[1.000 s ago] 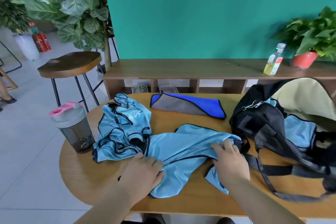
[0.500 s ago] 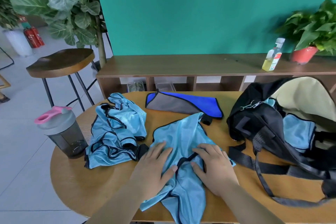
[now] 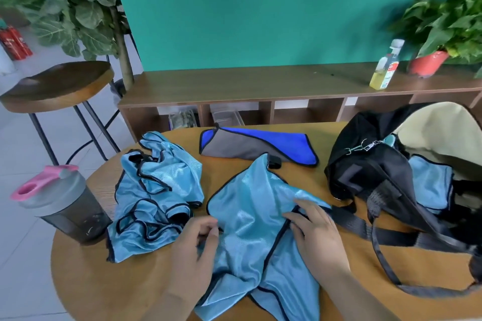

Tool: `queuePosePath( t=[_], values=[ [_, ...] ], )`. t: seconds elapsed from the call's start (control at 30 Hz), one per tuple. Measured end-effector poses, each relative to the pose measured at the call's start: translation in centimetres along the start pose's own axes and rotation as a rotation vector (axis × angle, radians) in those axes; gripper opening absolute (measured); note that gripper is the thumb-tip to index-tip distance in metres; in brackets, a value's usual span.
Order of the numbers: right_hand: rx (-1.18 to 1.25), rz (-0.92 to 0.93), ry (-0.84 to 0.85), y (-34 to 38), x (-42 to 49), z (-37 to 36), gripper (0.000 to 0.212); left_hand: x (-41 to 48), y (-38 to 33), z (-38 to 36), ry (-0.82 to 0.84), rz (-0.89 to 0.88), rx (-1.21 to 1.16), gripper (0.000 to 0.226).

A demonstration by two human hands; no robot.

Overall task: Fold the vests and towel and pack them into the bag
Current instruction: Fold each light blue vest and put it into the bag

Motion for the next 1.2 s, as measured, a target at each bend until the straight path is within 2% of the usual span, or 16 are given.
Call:
queuePosePath(
  t=[0.07,0.17,0.27,0.33,0.43,0.5,0.6,0.73,0.83,0.93,1.0,1.07,1.13,1.2],
  values=[
    [-0.048,-0.043,-0.029,-0.2,-0.2,0.1,0.035,0.2,0.3,-0.1,-0.041,-0.060,0.088,0.024],
    [-0.063,-0.056,-0.126,-0.4,-0.3,0.7,0.036,0.4,0.3,-0.7,0.038,-0.101,0.300,0.031],
    [0.161,-0.032,-0.142,-0.3,-0.6,1.3,0.022,0.6,0.3,-1.4,0.071,-0.154,0.453,0.025],
    [0.263,-0.004,-0.061,-0.3,-0.6,1.5,0.025,0.6,0.6,-1.7,0.054,-0.177,0.467,0.013],
    [0.252,0.131,0.079,0.1,-0.7,1.8,0.053,0.6,1.3,-1.3,-0.004,-0.041,0.367,0.009],
    [0.226,0.182,0.131,0.3,-0.6,1.7,0.060,0.4,1.3,-0.8,-0.067,0.044,0.254,0.010],
    [0.170,0.154,0.077,-0.2,-0.5,1.1,0.044,0.4,1.2,-0.2,-0.162,0.134,0.066,0.013],
    [0.120,-0.014,-0.130,-0.9,-0.7,1.3,0.023,0.4,1.2,0.3,-0.194,0.199,-0.054,0.017],
    [0.075,-0.050,-0.247,-0.7,-1.2,2.3,0.017,0.5,0.8,0.7,-0.217,0.253,-0.189,0.018],
    [0.159,-0.033,-0.297,0.0,-1.6,2.9,0.017,0.3,0.6,0.9,-0.208,0.290,-0.253,0.019],
    [0.302,-0.013,-0.247,0.7,-1.9,3.4,0.026,0.4,0.6,1.0,-0.215,0.292,-0.277,0.018],
    [0.399,0.031,-0.085,1.3,-2.3,3.5,0.050,0.4,0.5,1.1,-0.226,0.293,-0.303,0.018],
    [0.318,0.117,0.086,1.6,-2.8,3.0,0.068,0.4,0.3,1.1,-0.238,0.303,-0.327,0.019],
    [0.221,0.201,0.103,1.6,-3.1,2.3,0.060,0.5,0.2,1.2,-0.245,0.343,-0.377,0.019]
  ],
)
Point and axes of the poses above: each hand's wrist, its own x-axis towards the middle knuckle, its own z-axis out of the back of the hand, y = z × x, the point moved 2 cm from there along x, towards the middle knuckle, and after that the axes turned 12 degrees about z, right-handed, at the moved point
